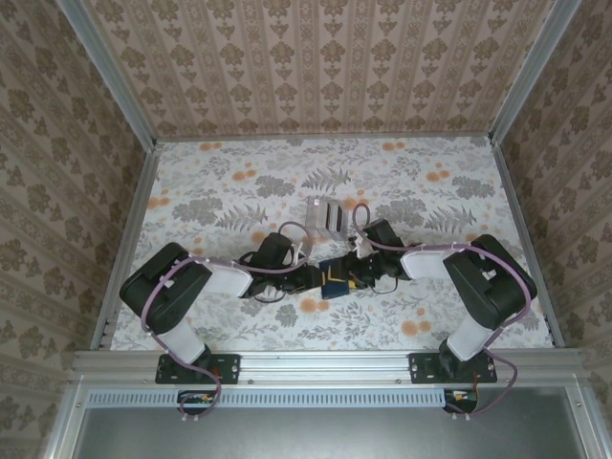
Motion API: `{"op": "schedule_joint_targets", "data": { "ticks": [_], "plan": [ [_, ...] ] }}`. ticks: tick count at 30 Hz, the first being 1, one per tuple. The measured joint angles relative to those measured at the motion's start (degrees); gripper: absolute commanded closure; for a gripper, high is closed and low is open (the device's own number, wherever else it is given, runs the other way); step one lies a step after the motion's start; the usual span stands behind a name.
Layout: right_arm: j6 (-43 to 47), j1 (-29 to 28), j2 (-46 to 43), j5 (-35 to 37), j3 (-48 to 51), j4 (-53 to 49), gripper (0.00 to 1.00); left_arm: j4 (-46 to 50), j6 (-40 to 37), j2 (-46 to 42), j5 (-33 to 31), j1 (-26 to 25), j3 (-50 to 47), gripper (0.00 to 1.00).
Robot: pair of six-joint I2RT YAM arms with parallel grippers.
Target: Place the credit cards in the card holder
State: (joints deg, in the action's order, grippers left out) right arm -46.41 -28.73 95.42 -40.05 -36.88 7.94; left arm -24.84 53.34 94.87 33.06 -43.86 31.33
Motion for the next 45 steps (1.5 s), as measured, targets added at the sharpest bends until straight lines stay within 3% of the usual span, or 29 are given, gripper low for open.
{"op": "schedule_joint_targets", "data": {
  "ticks": [5,12,15,19,24,27,29,35,37,42,45],
  "plan": [
    [-1.6,-0.02,0.24,-1.27,1.95,3.17,0.83,0.66,-0.2,-2.08,-0.11,0.76,-0.22,0.54],
    [-5.55,-0.02,0.22,-3.1,3.91,10.43,0.99,1.86,-0.09,-8.2,0.9,4.24,-5.92,0.5],
    [-7.43,-0.02,0.11,-4.33,4.33,13.11,1.0,2.93,0.48,-13.18,1.88,6.58,-9.07,0.5],
    [-9.25,-0.13,-0.87,-6.75,4.13,16.7,1.0,4.07,1.05,-18.95,4.02,8.04,-9.57,0.43],
    [-12.44,-1.31,-0.94,-10.36,3.21,22.14,1.0,2.73,2.69,-21.2,6.75,8.63,-9.53,0.44],
    [-14.29,-2.25,-0.98,-11.8,2.84,25.16,1.0,-0.04,5.14,-21.09,8.41,9.25,-9.66,0.5],
    [-15.47,-2.75,-1.18,-12.79,2.67,26.86,1.0,-2.32,6.69,-21.09,9.33,9.51,-9.81,0.59],
    [-16.44,-2.91,-1.62,-13.86,1.88,28.7,1.0,-5.97,9.86,-20.59,11.41,11.06,-9.88,1.0],
    [-15.63,-2.8,-1.64,-13.6,1.77,27.58,0.95,-6.43,9.6,-20.59,11.89,11.34,-9.9,1.0],
    [-7.5,-3.41,-4.31,-10.21,-1.11,14.69,0.61,-5.44,9.05,-20.79,11.96,11.39,-9.97,1.0],
    [-1.49,-3.76,-7.23,-6.21,-1.86,5.31,0.49,-2.16,6.91,-21.92,10.73,11.65,-9.86,1.0]
  ]
}}
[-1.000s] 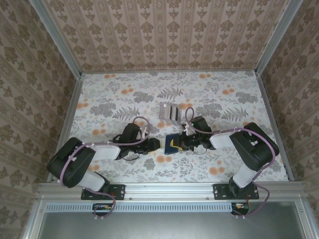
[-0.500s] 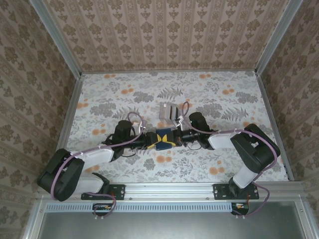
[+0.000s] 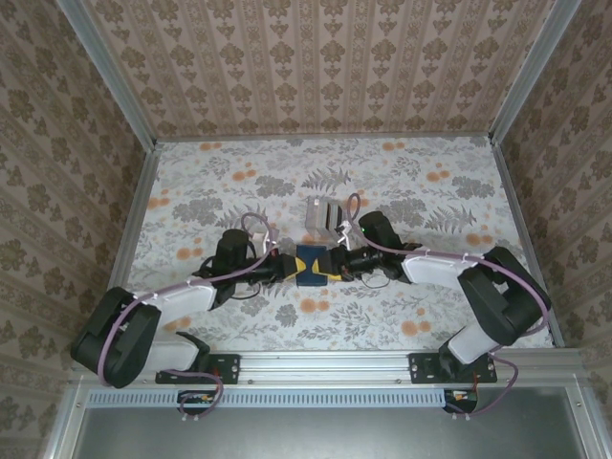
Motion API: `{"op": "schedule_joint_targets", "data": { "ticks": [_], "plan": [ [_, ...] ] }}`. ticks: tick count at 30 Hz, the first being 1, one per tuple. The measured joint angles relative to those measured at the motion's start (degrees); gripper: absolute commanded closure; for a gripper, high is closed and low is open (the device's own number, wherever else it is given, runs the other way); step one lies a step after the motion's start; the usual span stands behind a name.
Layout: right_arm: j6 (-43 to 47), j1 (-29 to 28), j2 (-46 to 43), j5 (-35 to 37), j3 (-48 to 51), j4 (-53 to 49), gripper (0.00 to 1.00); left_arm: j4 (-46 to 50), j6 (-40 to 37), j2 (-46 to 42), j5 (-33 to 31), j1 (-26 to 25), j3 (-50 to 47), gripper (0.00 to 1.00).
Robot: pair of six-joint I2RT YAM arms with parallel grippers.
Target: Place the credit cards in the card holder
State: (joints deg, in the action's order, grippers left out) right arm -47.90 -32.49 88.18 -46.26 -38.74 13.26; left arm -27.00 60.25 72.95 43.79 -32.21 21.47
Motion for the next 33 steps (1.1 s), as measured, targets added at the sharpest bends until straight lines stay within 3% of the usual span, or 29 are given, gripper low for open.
{"op": "schedule_joint_targets", "data": {
  "ticks": [7,15,18,31,33],
  "plan": [
    [9.81,-2.82,-3.43,10.71,-3.93,-16.96,0.44,13.94,-6.49,-2.6,-4.57,-0.42,2.99,1.0],
    [13.9,-10.51,-3.5,23.06,-12.66,-26.43,0.55,20.22,-9.86,-2.45,-6.08,-1.53,5.86,1.0],
    [14.32,-12.57,-2.23,27.32,-15.45,-28.39,0.63,20.63,-10.21,-2.43,-6.1,-1.57,6.25,1.0],
    [11.69,-14.75,1.46,39.12,-16.06,-29.29,0.63,14.4,-9.05,1.25,-3.89,-1.57,6.16,1.0],
    [11.72,-14.84,1.86,40.22,-16.68,-29.99,0.67,13.84,-8.92,1.64,-3.87,-1.57,6.14,1.0]
  ]
}}
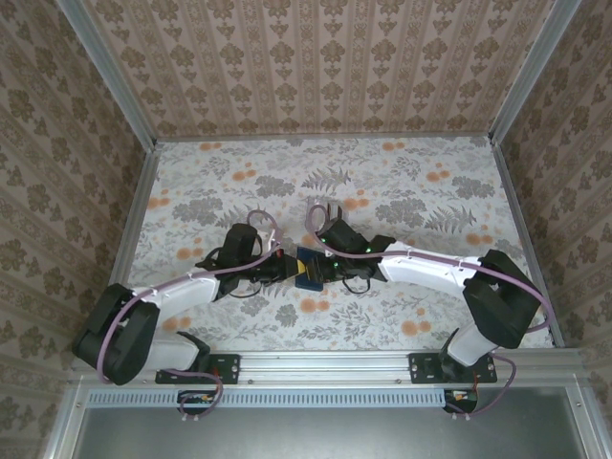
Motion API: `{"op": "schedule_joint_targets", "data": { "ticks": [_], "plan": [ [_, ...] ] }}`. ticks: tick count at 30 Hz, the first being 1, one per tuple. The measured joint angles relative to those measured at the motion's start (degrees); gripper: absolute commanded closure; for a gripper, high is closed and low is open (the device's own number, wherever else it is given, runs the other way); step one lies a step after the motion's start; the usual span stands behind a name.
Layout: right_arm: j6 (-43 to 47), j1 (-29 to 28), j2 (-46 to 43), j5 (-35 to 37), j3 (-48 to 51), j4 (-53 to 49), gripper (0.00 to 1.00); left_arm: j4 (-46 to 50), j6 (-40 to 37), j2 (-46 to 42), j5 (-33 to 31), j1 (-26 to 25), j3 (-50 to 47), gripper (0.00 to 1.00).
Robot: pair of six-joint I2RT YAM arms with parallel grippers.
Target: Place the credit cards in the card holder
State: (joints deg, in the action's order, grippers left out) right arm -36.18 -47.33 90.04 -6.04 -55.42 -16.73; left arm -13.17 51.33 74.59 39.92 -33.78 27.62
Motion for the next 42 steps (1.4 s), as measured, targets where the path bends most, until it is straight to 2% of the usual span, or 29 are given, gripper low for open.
{"op": "schedule_joint_targets", "data": {
  "ticks": [3,5,8,15,22,26,28,30,34,42],
  "plan": [
    [-0.15,-0.22,0.46,1.03,-0.81,-0.48,0.8,-0.57,0.07,0.68,0.0,0.0,0.0,1.0],
    [-0.48,-0.42,0.46,1.4,-1.11,-0.76,0.85,-0.55,0.04,0.7,-0.04,0.0,0.0,1.0],
    [-0.22,-0.46,0.22,1.38,-1.09,-0.85,0.99,-0.2,0.02,0.7,-0.28,0.0,0.0,1.0],
    [0.07,1.11,-3.93,2.34,1.14,-2.47,1.0,-0.74,0.02,2.14,0.42,-1.07,0.0,1.0],
    [-0.15,4.76,-6.01,1.6,8.55,-2.1,1.0,-2.84,0.07,6.01,0.35,-2.45,-0.66,1.0],
    [-0.24,4.87,-7.41,0.59,11.67,-1.25,1.0,-5.18,0.94,10.08,-0.15,-4.59,-0.66,0.82],
    [-0.22,4.96,-8.28,0.02,12.59,-0.66,1.0,-6.8,1.55,12.74,-0.63,-5.62,-0.63,0.66],
    [-0.22,5.22,-8.72,-0.22,13.07,-0.22,1.0,-8.74,2.84,15.32,-1.07,-6.01,-0.68,0.55],
    [-0.2,5.95,-11.26,-0.68,13.49,-0.15,1.0,-13.57,4.83,16.59,-1.14,-6.08,-0.85,0.47],
    [-0.37,5.95,-17.59,-3.45,13.44,-0.17,1.0,-15.21,5.29,14.36,-1.53,-6.16,-1.33,0.32]
  ]
}}
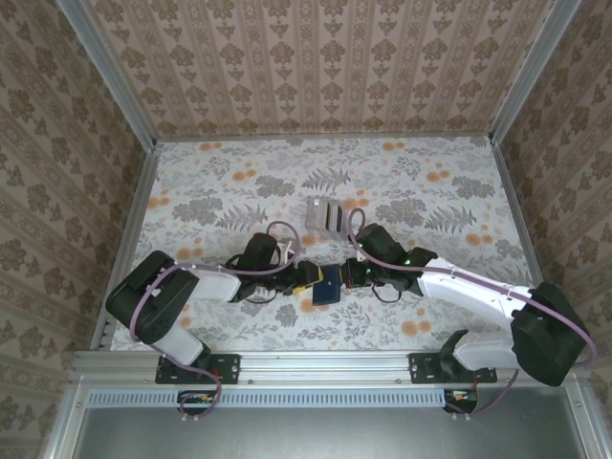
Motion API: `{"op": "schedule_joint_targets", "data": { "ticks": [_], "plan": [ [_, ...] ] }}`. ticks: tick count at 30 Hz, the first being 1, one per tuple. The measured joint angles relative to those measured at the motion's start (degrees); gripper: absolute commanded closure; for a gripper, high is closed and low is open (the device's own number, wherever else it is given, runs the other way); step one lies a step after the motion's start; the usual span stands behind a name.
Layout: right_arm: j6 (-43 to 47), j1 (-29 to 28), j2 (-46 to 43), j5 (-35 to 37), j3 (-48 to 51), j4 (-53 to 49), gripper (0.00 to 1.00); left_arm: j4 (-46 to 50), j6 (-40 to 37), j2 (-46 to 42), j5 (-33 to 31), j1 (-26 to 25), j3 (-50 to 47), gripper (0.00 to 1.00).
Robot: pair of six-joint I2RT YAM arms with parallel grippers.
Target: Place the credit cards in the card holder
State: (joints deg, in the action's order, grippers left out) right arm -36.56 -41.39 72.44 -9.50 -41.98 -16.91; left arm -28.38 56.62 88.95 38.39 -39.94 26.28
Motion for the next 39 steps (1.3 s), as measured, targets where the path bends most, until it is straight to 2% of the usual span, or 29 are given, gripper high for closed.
{"op": "schedule_joint_targets", "data": {
  "ticks": [16,22,33,35,39],
  "plan": [
    [-1.6,0.0,-1.14,-5.38,-2.47,1.46,1.0,6.23,-5.05,-1.81,0.0,-0.11,2.67,0.29],
    [-1.97,0.0,-1.29,-6.01,-2.56,2.45,1.0,6.21,-5.77,-1.77,0.42,-0.09,3.02,0.3],
    [-3.96,0.0,-1.25,-7.5,-2.4,4.79,1.0,4.22,-5.2,-1.68,1.03,1.05,2.69,0.28],
    [-3.96,0.0,-1.25,-7.5,-2.4,4.79,1.0,3.93,-4.96,-1.66,1.03,1.14,2.43,0.29],
    [-3.96,0.0,-1.05,-7.48,-2.32,4.98,1.0,3.45,-4.22,-1.31,1.03,1.36,2.19,0.39]
  ]
}}
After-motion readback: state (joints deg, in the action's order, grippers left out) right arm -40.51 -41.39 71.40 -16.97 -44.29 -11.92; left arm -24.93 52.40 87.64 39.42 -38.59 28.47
